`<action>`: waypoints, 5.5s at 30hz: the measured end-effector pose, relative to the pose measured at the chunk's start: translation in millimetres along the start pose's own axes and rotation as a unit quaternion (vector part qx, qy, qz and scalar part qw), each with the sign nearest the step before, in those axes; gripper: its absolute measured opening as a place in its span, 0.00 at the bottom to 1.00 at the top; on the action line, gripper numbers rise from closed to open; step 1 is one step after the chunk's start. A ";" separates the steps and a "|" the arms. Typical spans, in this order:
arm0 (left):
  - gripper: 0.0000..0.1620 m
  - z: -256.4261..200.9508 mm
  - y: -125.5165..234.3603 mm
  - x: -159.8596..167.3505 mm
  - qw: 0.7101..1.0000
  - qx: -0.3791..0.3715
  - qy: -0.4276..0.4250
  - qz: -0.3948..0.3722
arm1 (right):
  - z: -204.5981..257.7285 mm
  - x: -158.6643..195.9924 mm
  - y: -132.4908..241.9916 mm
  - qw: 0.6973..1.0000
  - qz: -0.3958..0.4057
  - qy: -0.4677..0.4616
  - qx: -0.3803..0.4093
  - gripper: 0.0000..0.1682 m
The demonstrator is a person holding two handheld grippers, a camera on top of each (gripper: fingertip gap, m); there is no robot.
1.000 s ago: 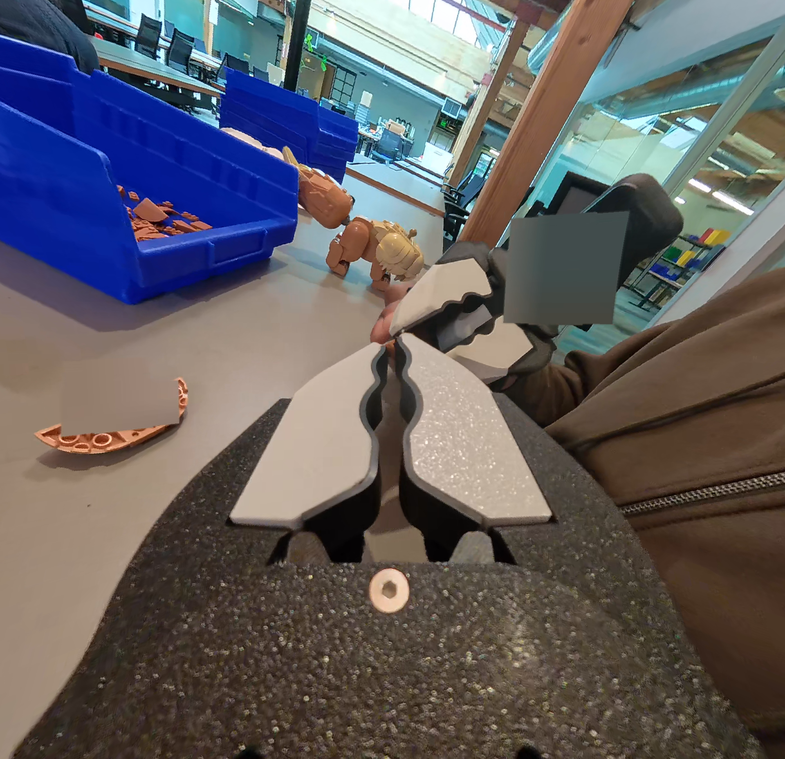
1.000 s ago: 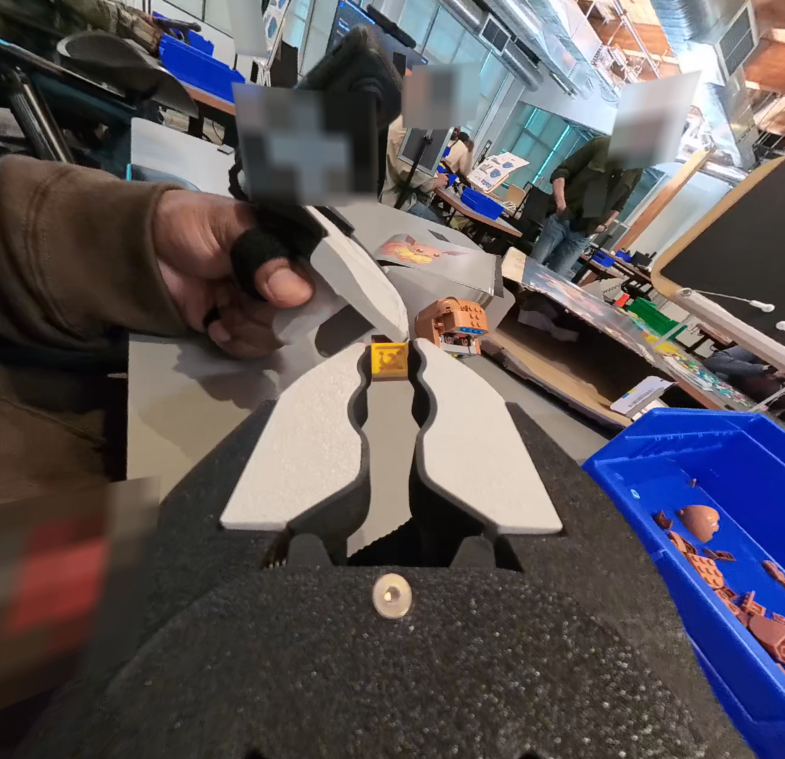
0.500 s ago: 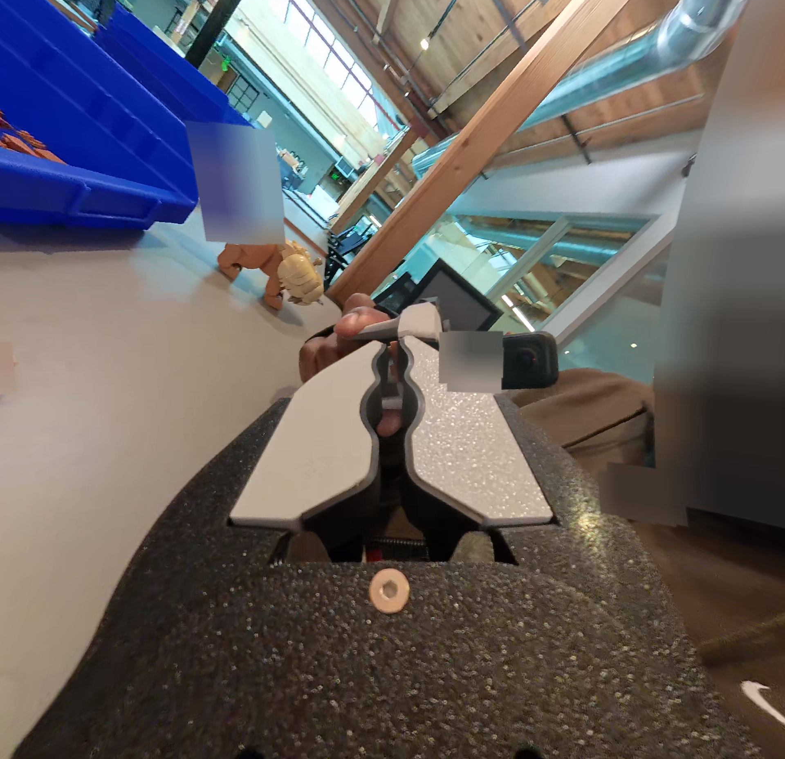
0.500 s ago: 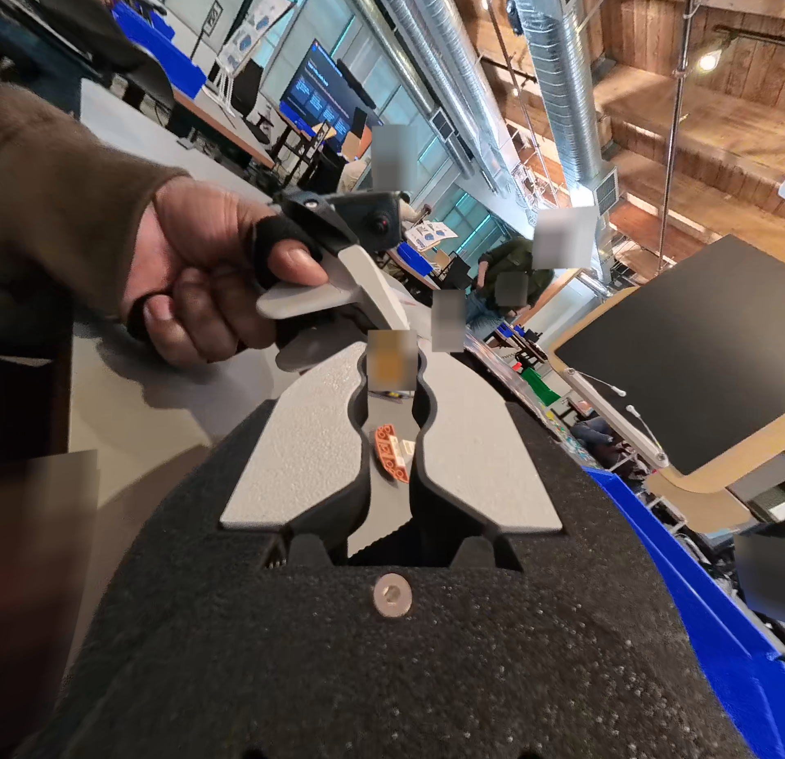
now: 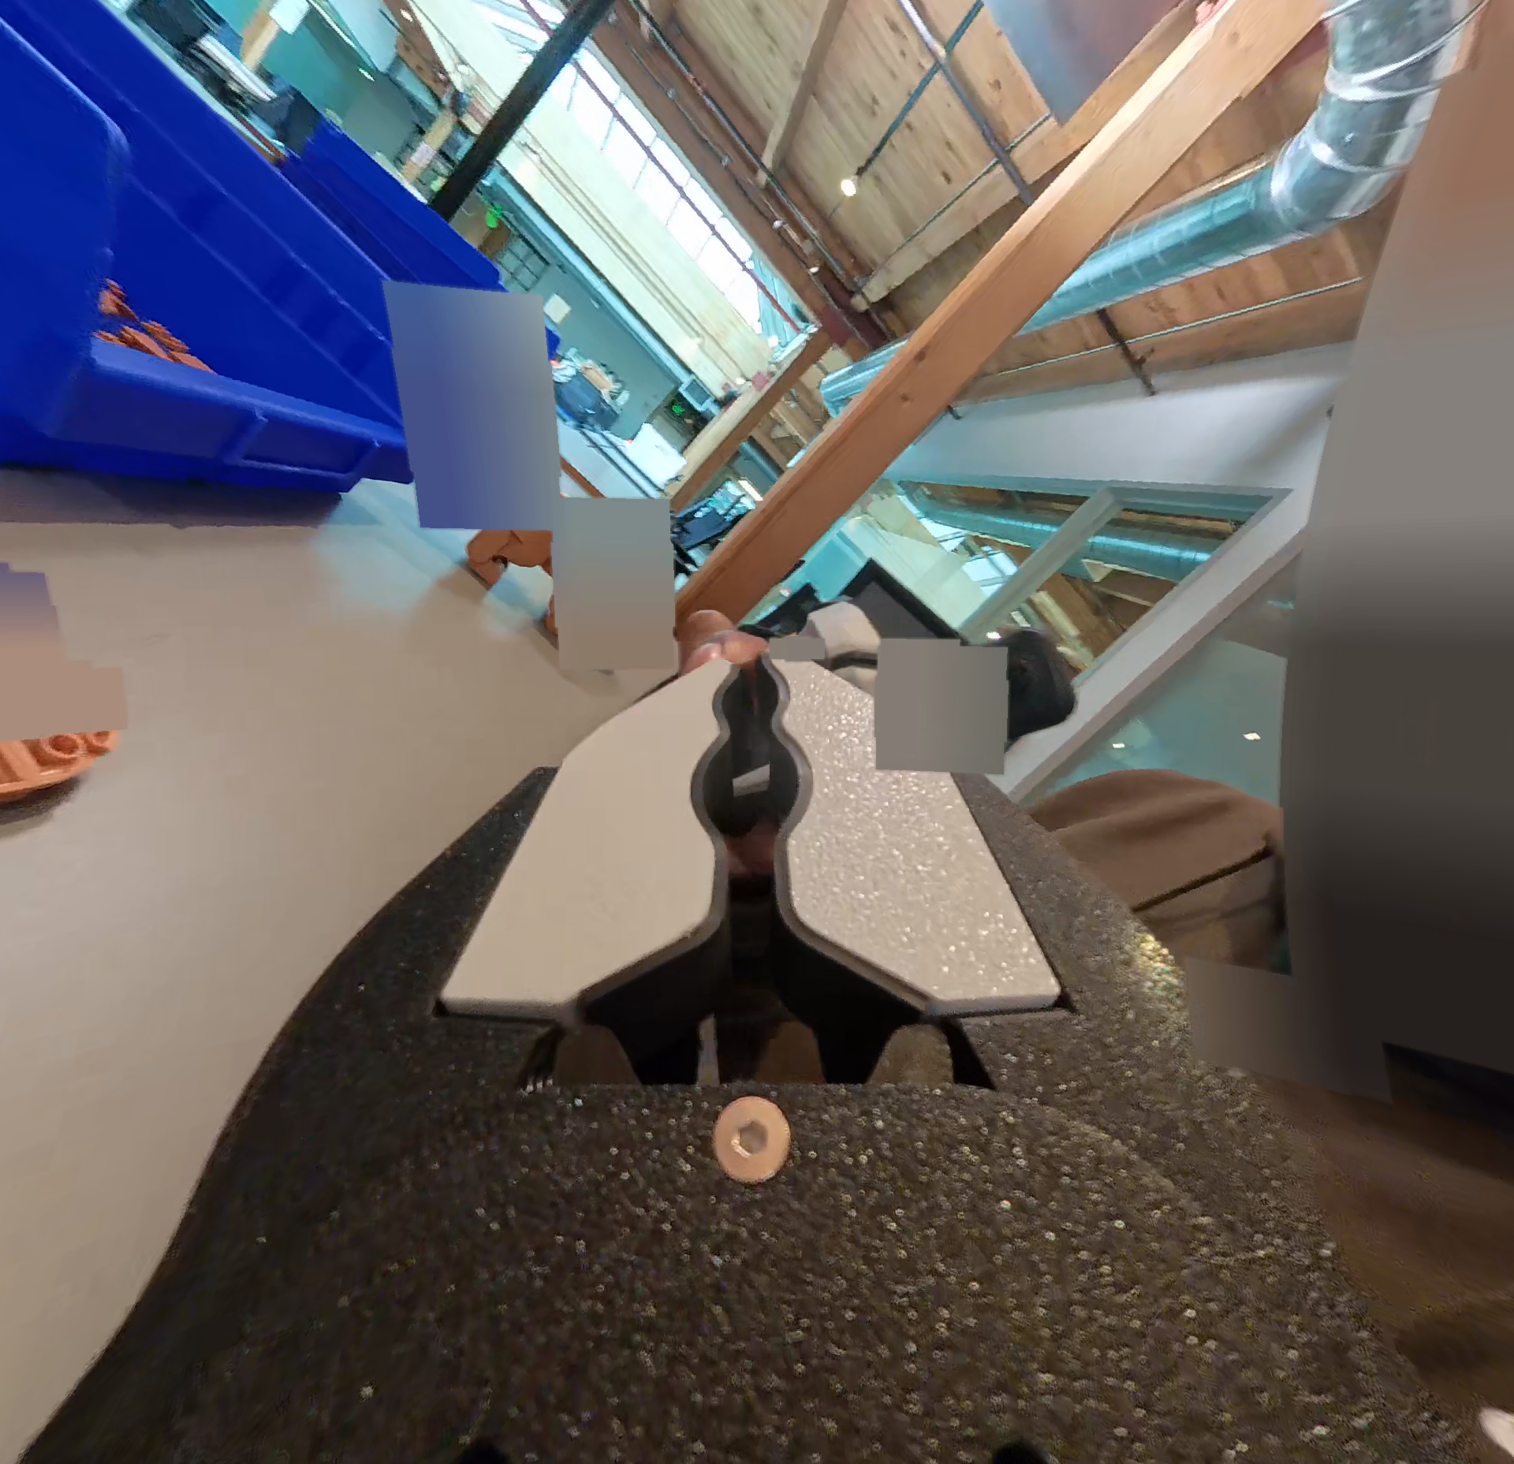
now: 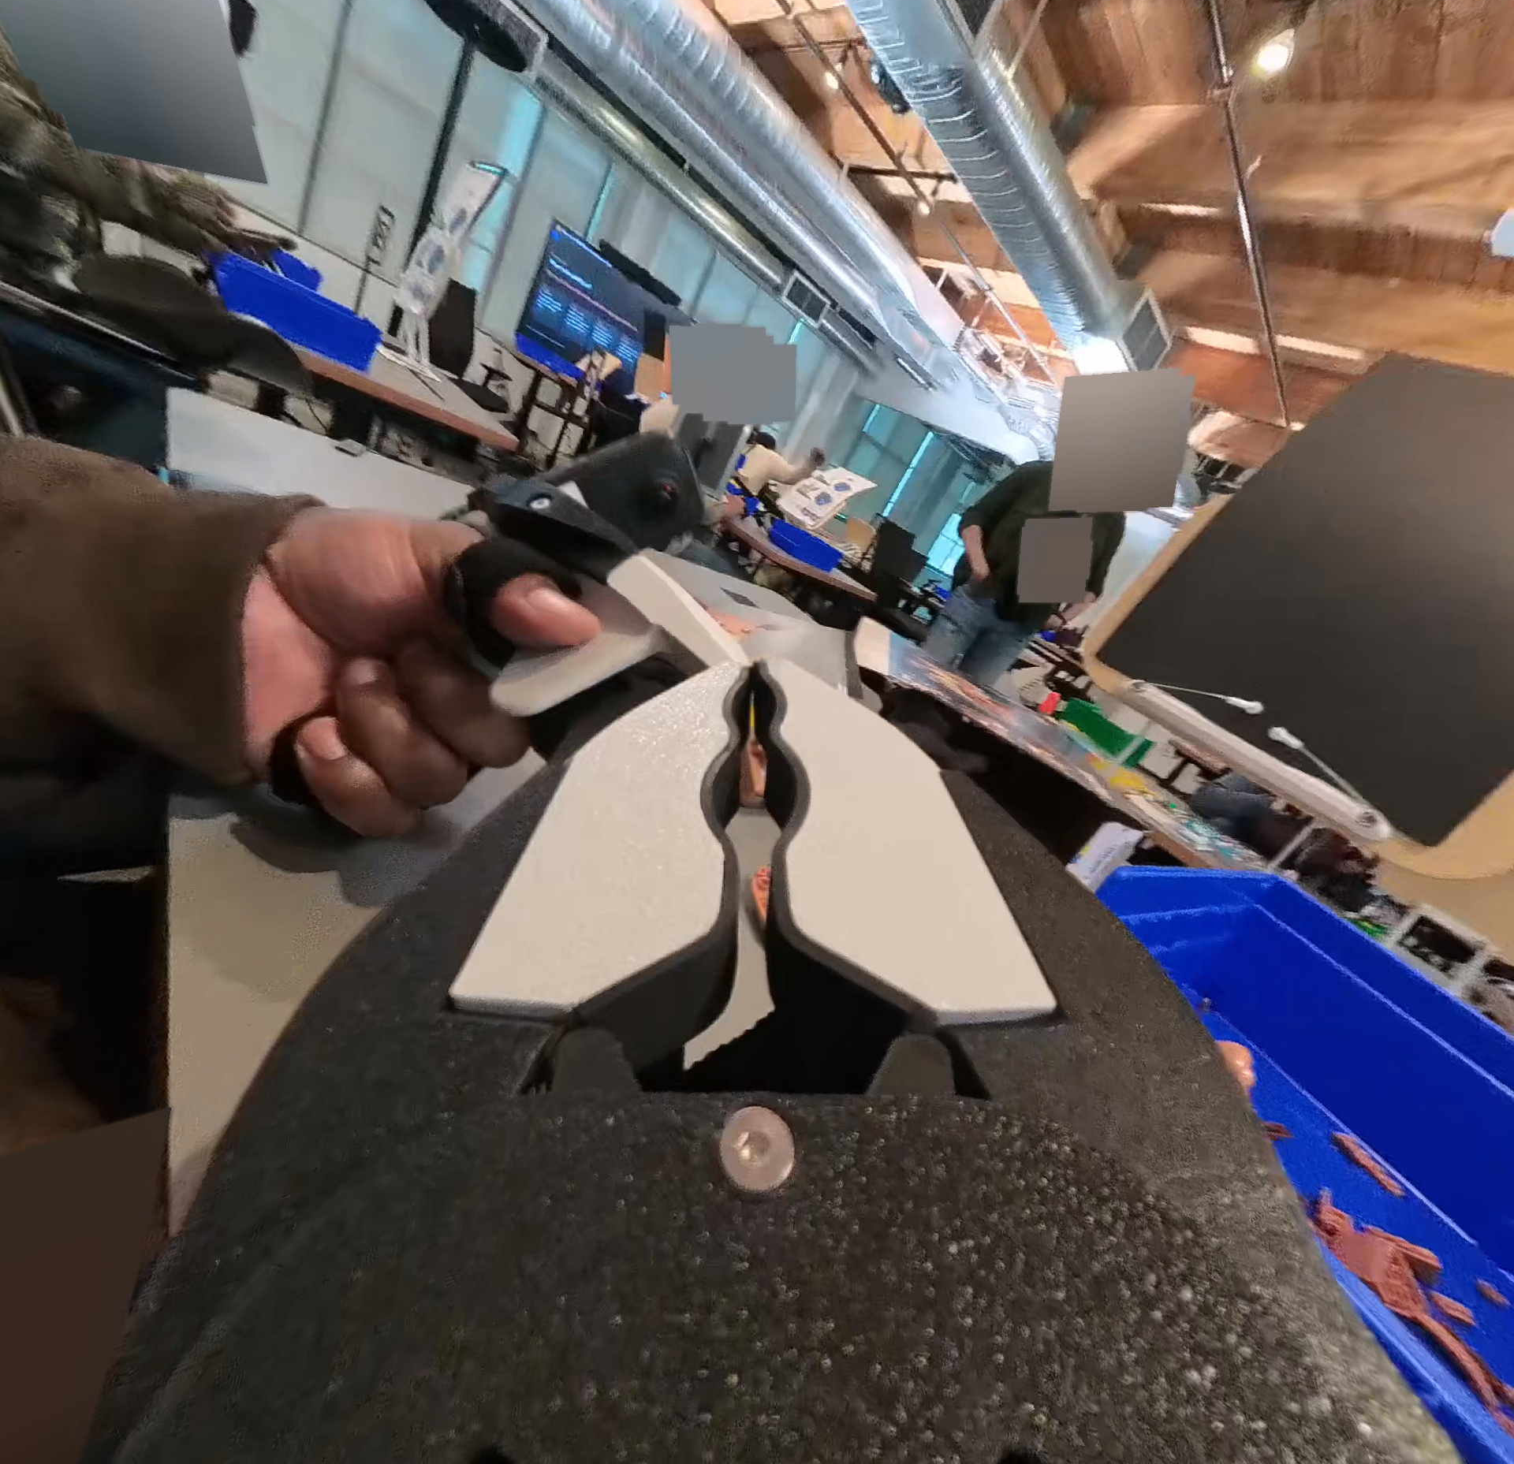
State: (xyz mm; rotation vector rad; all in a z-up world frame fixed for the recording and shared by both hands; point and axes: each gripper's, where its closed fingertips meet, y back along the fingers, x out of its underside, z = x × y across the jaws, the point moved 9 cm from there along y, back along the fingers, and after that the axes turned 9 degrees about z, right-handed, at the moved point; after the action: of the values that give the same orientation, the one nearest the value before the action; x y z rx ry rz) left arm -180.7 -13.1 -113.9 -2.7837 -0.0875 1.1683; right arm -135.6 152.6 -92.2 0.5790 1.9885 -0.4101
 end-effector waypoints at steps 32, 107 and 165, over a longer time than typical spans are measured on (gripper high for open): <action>0.03 -28.3 -3.4 16.0 0.881 -0.259 -0.396 0.006 | 23.7 12.0 -24.2 0.941 0.132 0.283 0.131 0.10; 0.02 -30.1 -1.6 18.5 0.910 -0.232 -0.340 0.039 | -3.1 8.6 -6.9 0.990 0.109 0.014 -0.085 0.10; 0.02 -18.7 -14.5 20.9 0.910 -0.277 -0.291 0.101 | 16.5 20.0 -9.2 0.977 0.154 0.147 0.013 0.09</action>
State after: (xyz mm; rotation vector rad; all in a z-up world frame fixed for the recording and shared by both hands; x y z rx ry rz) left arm -152.7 1.7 -113.7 -2.7984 -0.2185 2.3188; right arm -136.8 141.0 -117.1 0.9960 2.1266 -0.1655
